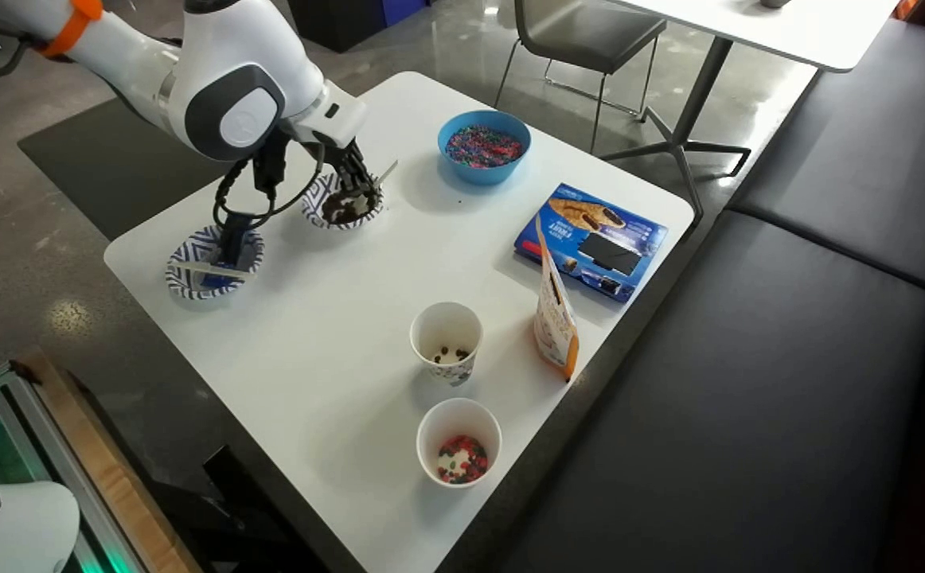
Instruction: Pick up the spoon, scoop some objects from the bowl and put them in the cup on the right
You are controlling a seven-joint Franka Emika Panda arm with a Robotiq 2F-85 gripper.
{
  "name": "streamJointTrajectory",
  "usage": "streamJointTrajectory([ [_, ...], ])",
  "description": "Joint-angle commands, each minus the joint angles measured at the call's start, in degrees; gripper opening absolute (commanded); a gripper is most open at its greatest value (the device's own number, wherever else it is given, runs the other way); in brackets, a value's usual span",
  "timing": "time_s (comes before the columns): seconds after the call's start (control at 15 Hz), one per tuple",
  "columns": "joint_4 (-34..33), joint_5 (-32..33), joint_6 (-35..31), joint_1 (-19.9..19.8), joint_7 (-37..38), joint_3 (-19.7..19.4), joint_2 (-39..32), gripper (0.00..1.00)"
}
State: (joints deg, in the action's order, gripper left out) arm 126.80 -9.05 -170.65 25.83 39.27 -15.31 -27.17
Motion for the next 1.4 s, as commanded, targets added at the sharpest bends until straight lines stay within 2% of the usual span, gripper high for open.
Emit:
streamJointTrajectory([
  [0.0, 2.81, 2.64, 1.85, -0.7, -0.17, 0.71, 2.59, 0.04],
  [0.4, 4.45, 1.87, 1.75, -4.35, -4.07, 5.21, 4.23, 0.04],
  [0.93, 3.8, 0.01, 1.62, -9.4, -9.27, 11.26, 2.79, 0.04],
  [1.13, 3.4, -3.76, 2.22, -14.06, -12.69, 16.89, 2.85, 0.04],
  [1.33, 3.68, -2.79, -0.12, -13.04, -12.12, 14.87, 2.62, 0.04],
])
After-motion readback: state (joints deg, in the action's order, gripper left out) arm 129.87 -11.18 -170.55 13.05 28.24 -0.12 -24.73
